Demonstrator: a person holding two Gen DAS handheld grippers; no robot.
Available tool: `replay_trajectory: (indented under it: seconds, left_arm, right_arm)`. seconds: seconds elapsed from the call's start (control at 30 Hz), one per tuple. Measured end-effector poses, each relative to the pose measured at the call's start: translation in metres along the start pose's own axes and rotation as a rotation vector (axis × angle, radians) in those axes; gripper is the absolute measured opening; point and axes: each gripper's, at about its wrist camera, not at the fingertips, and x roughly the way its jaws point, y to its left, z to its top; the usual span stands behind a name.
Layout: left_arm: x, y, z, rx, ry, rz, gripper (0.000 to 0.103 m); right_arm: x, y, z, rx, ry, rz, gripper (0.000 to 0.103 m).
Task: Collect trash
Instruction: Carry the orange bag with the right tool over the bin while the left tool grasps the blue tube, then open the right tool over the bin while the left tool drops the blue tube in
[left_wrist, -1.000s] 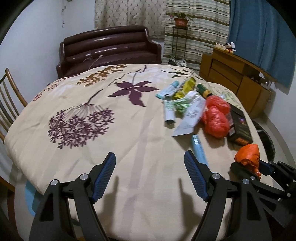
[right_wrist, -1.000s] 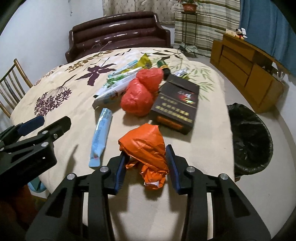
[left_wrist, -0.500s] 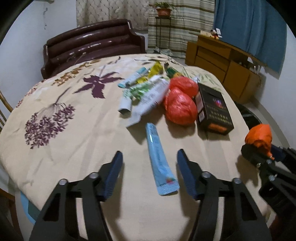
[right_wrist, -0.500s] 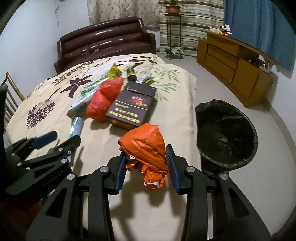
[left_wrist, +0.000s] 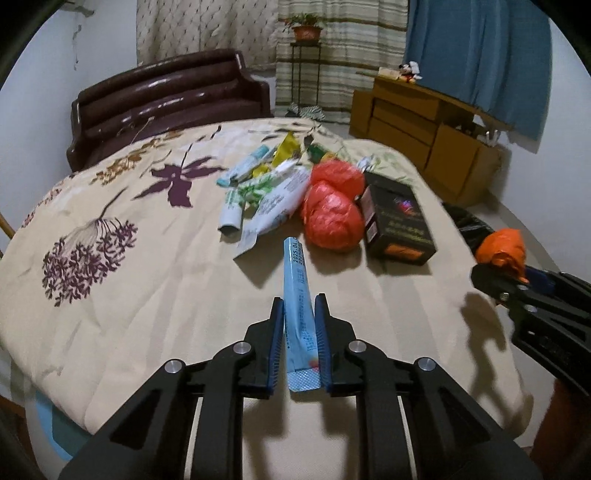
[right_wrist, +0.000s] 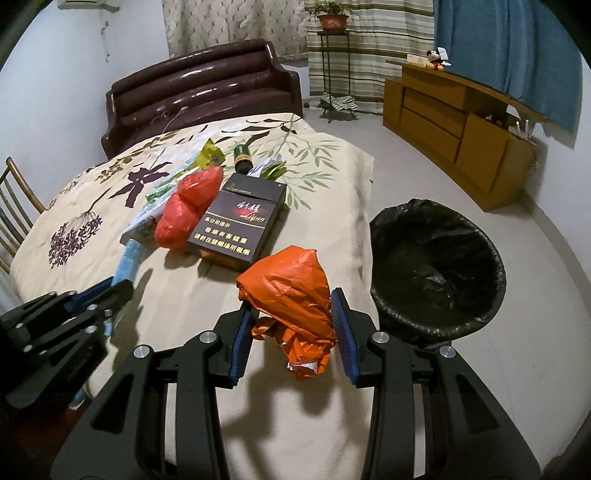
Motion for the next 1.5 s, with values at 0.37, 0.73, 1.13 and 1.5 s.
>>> replay_trajectory:
  seconds: [0.37,0.73,1.13,1.5]
  left_arm:
    - [-0.020,-0.022,0.032,0.016,-0.100,-0.078,0.018]
    - [0.012,-0.090,0.069,0.100,-0.113,-0.172,0.018]
    - [0.061,-0.153,0.096,0.181,-0.080,-0.185,0.018]
    - [0.104,-0.190,0.113,0.228,-0.037,-0.151,0.018]
  right_arm:
    - [-0.009,-0.034,0.015,0.053,-0.050,-0.079,0.039]
    - [-0.002,-0.106,0.037,0.157,-0.081,-0.208,0.039]
    - [0.020,-0.156,0.053,0.202,-0.079,-0.277,0.039]
    - [0.049,-0.186,0.061,0.246,-0.056,-0.276,0.039]
